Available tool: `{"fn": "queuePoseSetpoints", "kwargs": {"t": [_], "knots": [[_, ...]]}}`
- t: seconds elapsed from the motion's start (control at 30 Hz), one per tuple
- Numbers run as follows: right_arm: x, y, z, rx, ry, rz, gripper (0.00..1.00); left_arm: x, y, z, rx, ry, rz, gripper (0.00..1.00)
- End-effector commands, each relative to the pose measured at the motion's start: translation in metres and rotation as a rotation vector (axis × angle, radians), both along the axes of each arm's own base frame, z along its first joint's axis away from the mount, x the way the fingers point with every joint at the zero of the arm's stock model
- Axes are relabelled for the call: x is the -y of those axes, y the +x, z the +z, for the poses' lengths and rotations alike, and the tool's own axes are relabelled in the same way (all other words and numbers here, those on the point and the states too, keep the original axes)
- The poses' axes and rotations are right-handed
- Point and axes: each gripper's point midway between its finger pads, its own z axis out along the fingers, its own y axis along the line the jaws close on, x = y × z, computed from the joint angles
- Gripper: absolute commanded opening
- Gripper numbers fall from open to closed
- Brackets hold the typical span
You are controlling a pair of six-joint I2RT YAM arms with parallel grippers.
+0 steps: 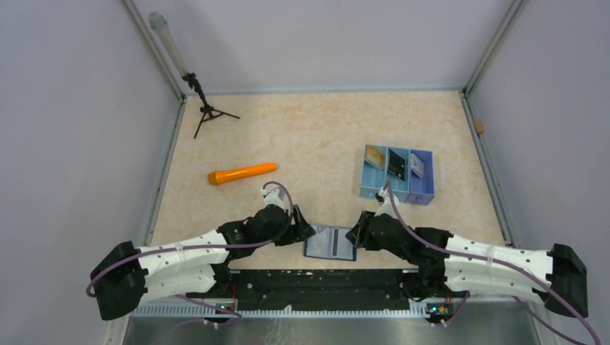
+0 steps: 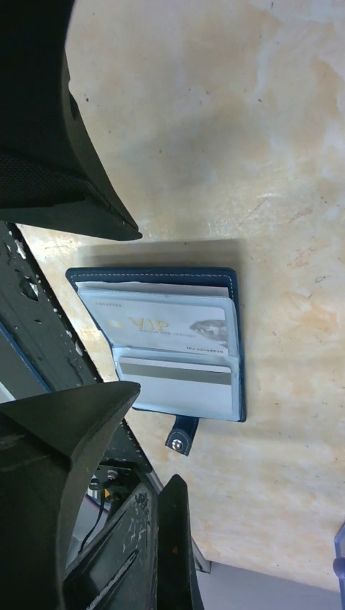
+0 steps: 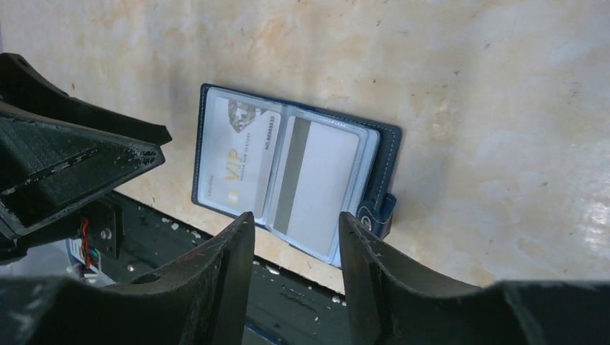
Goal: Put the credit cards into the card holder
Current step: Insert the credit card into the card holder.
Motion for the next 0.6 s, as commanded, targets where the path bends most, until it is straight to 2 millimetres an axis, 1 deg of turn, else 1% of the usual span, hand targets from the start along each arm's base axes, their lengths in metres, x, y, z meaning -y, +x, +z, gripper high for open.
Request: {"fn": "queuePoseSetpoints", "kwargs": {"t": [0.0, 0.1, 0.17, 0.27, 0.47, 0.57], "knots": [[-0.019, -0.010, -0.001, -0.022, 0.047, 0.082, 0.45, -0.001, -0.006, -0.006, -0.007, 0.015, -0.044, 0.73], [-0.025, -0.013, -0.012, -0.054, 0.044, 0.089, 0.42, 0.004, -0.008, -0.009, -0.020, -0.013, -0.056, 0.67], [-0.025, -0.014, -0.021, -0.084, 0.028, 0.071, 0.40, 0.004, -0.010, -0.016, -0.040, -0.012, -0.060, 0.64], [-0.023, -0.015, -0.032, -0.112, 0.004, 0.052, 0.38, 0.009, -0.010, -0.019, -0.049, -0.031, -0.062, 0.60], [-0.019, -0.016, -0.044, -0.131, -0.007, 0.032, 0.36, 0.010, -0.011, -0.025, -0.066, -0.031, -0.061, 0.52], [-0.021, -0.016, -0.044, -0.130, 0.016, 0.028, 0.32, 0.009, -0.011, -0.028, -0.071, -0.030, -0.053, 0.48]]}}
